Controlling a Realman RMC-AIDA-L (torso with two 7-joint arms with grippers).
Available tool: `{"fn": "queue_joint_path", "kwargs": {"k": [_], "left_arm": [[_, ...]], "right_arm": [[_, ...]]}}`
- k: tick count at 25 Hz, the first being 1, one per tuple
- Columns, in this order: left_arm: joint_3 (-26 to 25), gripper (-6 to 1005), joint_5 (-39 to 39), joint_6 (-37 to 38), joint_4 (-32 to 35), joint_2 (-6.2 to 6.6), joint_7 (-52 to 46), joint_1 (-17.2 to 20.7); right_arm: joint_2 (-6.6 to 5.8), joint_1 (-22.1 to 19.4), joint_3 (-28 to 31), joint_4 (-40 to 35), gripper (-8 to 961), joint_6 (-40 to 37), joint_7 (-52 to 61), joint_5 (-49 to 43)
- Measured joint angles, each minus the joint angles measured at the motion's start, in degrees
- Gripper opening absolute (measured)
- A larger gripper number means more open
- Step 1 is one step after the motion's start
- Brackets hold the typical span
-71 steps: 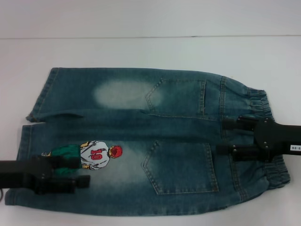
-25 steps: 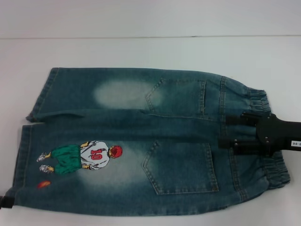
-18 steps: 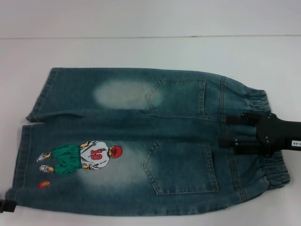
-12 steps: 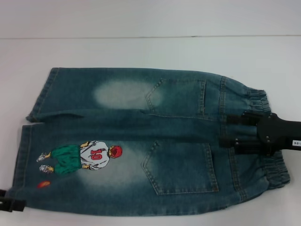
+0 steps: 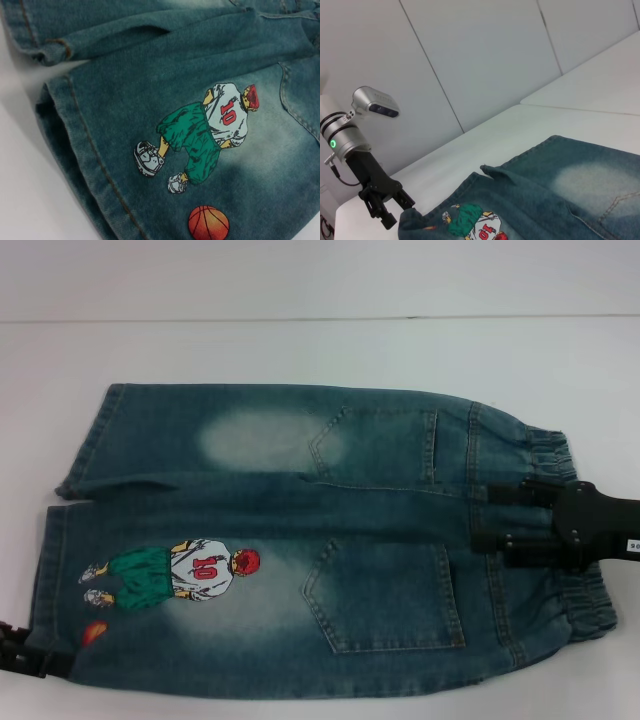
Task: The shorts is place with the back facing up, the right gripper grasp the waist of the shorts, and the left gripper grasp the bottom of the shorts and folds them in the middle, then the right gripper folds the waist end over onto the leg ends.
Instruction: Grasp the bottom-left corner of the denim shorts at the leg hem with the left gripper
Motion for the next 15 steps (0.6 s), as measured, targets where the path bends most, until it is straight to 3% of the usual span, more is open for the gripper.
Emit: {"fn": "queue_joint_path", "kwargs": {"k": [15], "left_arm": [[0.0, 903, 0.1, -0.1, 0.0, -0.30, 0.0, 0.2]], "right_arm": [[0.09, -0.2, 0.3, 0.0, 944, -0.4, -0.6, 0.0]]}}
